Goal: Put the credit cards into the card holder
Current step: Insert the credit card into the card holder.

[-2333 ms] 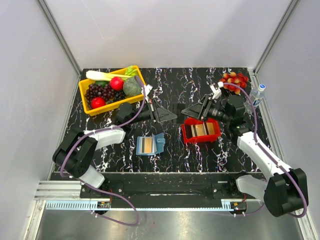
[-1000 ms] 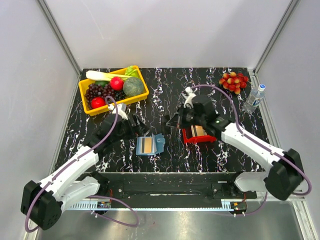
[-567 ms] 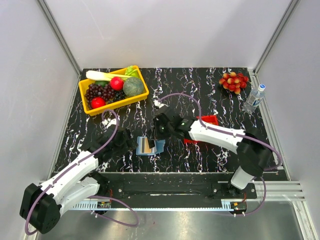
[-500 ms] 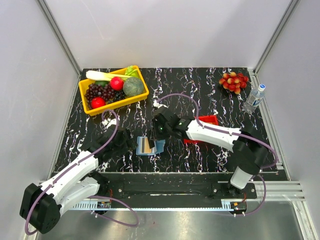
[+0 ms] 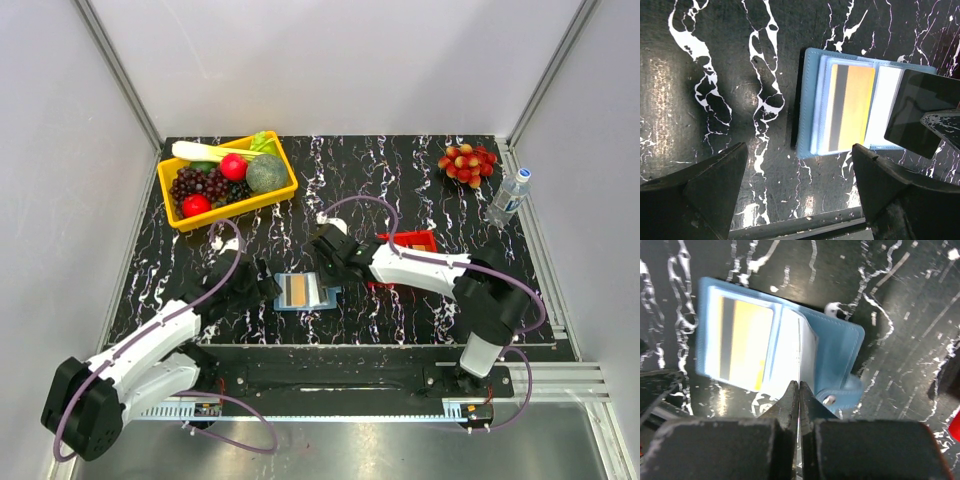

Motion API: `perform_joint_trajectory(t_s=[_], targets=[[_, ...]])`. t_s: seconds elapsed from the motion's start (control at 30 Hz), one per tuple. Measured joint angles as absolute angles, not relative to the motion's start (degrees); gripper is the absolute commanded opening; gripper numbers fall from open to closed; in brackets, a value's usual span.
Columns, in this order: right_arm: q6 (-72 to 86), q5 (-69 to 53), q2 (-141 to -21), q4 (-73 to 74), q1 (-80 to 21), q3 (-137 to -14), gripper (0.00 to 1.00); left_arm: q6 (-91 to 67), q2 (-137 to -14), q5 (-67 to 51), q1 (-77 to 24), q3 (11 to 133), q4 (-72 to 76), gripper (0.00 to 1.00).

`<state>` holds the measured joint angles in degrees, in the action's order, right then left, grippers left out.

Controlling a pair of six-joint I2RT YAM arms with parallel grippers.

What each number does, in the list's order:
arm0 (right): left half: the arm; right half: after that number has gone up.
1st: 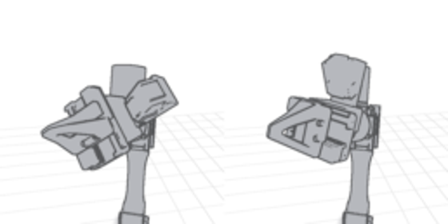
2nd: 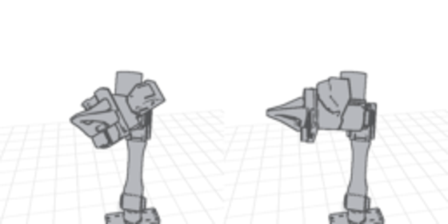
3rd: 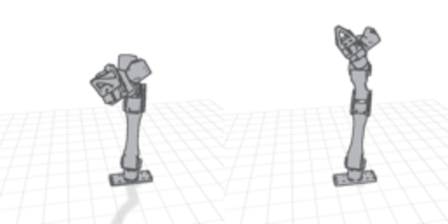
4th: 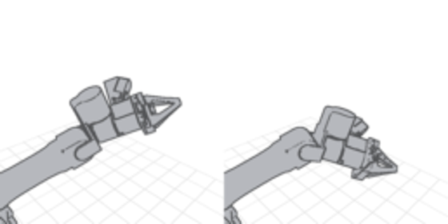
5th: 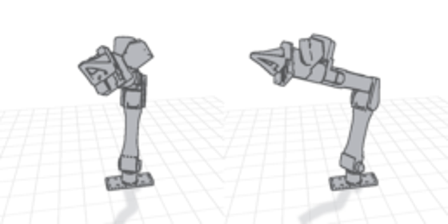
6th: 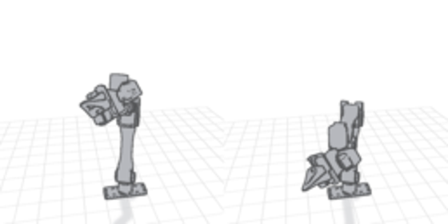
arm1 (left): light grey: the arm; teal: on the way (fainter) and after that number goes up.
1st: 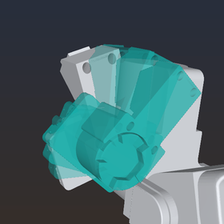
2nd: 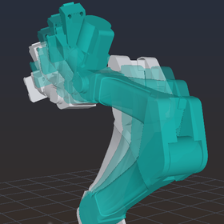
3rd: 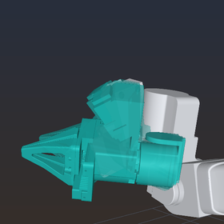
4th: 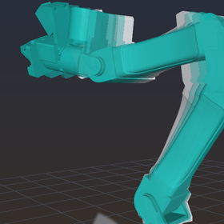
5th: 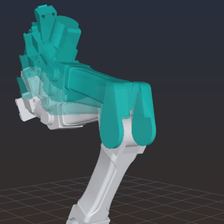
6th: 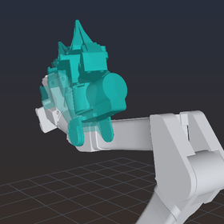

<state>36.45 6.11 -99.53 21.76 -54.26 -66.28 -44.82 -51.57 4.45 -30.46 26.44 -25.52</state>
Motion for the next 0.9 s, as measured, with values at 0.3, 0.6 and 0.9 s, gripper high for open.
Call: perform_joint_trajectory(t_s=[0.3,0.6,0.9], targets=[[36.77,3.79,-97.89,18.9,-50.52,-60.51,0.0,-44.29,-54.57,2.2,-30.46,26.17,-20.95,0.89],[36.71,1.52,-98.28,16.36,-50.3,-60.07,0.0,-44.47,-58.35,-1.65,-30.46,25.78,-13.34,0.84],[36.8,0.36,-99.46,15.0,-50.06,-60.05,0.0,-45.63,-60.86,-1.67,-30.46,24.12,-11.11,0.8]])
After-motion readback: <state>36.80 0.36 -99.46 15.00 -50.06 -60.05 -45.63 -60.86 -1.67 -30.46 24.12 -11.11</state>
